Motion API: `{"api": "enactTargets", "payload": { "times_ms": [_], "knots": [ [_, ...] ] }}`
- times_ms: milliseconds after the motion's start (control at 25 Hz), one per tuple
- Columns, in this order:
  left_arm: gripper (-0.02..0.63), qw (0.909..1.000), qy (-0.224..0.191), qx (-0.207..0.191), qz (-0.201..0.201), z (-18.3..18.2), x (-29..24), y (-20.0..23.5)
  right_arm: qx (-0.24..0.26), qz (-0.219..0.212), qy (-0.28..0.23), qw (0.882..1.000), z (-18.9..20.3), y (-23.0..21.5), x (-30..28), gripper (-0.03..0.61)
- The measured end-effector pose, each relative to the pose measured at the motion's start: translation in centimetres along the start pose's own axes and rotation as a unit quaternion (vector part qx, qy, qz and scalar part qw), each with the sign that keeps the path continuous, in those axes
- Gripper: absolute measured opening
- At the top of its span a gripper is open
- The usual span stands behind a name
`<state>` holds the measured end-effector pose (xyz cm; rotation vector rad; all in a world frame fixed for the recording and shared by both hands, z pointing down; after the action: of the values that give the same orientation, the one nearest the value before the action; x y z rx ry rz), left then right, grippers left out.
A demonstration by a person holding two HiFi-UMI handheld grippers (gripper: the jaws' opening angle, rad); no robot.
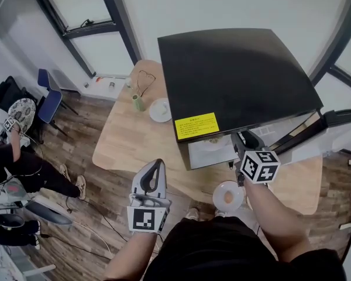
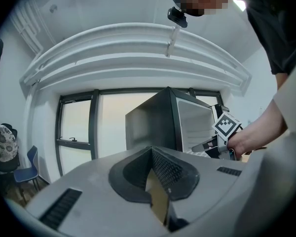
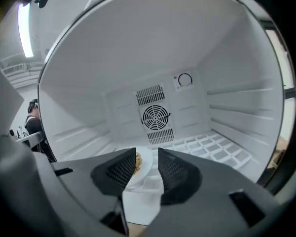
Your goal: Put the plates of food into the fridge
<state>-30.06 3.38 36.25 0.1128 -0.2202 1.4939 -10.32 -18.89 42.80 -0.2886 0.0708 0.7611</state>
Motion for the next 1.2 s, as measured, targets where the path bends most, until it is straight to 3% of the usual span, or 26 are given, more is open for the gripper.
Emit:
{"api": "enactTargets", "payload": {
  "times_ms": [320,560,720,880,1200],
  "knots": [
    [0.003,0.9979,-0.026,0.006,0.059,-0.1,-0.1,-2.2,-0.013,0.018,-0.058,0.998,-1.0,-1.1,6.2,0.153],
    [0.003,0.9892,-0.038,0.029,0.138,0.3,0.0,-6.0,-0.051,0.092,-0.098,0.990,1.4,-4.2,14.4,0.153],
    [0.005,0.9820,-0.032,0.045,0.181,1.2,-0.5,-8.8,-0.084,0.162,-0.110,0.977,4.4,-6.5,20.6,0.153],
    [0.004,0.9726,-0.037,0.035,0.227,2.3,-1.4,-11.5,-0.117,0.223,-0.111,0.961,8.0,-8.6,25.9,0.153],
    [0.004,0.9590,-0.042,0.034,0.278,2.6,-2.9,-16.3,-0.196,0.301,-0.121,0.925,15.7,-10.4,32.9,0.153]
  ]
}}
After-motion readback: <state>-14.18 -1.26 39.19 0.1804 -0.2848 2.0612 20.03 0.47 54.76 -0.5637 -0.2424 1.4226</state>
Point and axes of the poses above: the fingertips, and each gripper's own axes: x backward along the fingers, y to its left, z out of its underside, the point moved 4 cm from there along x, backward along the fingers, and after that the axes turned 12 degrees about -y, right-handed, at the moved point
